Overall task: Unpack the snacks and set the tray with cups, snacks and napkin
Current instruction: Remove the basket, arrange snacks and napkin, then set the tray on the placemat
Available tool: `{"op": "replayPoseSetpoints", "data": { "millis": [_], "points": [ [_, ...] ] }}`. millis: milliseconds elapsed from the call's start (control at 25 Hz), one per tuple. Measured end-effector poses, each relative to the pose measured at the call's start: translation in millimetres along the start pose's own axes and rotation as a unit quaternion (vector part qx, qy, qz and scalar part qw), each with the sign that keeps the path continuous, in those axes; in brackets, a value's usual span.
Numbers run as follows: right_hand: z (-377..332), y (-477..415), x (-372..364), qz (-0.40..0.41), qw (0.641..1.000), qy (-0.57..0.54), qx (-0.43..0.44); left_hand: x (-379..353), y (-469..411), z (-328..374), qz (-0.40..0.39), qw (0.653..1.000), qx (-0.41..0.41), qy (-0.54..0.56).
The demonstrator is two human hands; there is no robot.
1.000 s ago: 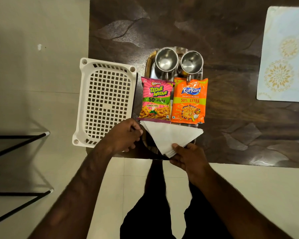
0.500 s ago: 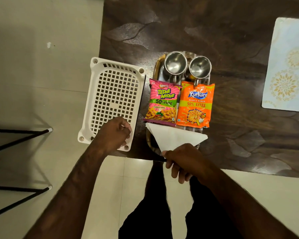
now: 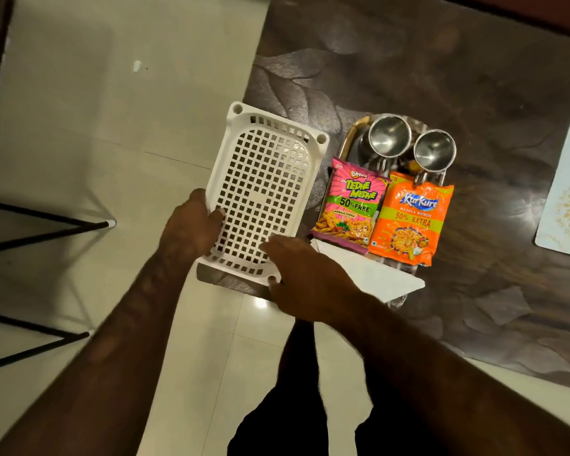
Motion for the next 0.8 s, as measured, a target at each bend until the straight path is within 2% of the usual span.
{"op": "replayPoseSetpoints", "data": {
  "millis": [80, 160, 480, 800],
  "points": [
    [3, -4, -11, -0.013, 0.998, 0.058, -0.015, -6, 0, 1, 0.000, 1.000, -0.002, -0.011],
    [9, -5, -18, -0.034, 0.996, 0.070, -0.032, -9, 2, -1, 0.013, 1.000, -0.003, -0.028],
    [9, -5, -40, -0.063, 0.995, 0.071, -0.033, -13, 9, -7, 0.009, 0.993, -0.035, -0.116],
    [5, -2, -48, -0.053, 0.997, 0.044, -0.028, -8, 16, -2, -0.015, 0.995, -0.030, -0.094]
  ]
}}
Point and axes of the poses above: each hand's wrist, its own y-axis away from the middle knuckle, its own x-axis out of the back of the hand, z = x × y, the point moved 3 cm from there along -y, towards the middle knuckle, and after that the axes turned 11 degrees about -x, right-handed, at the moved point
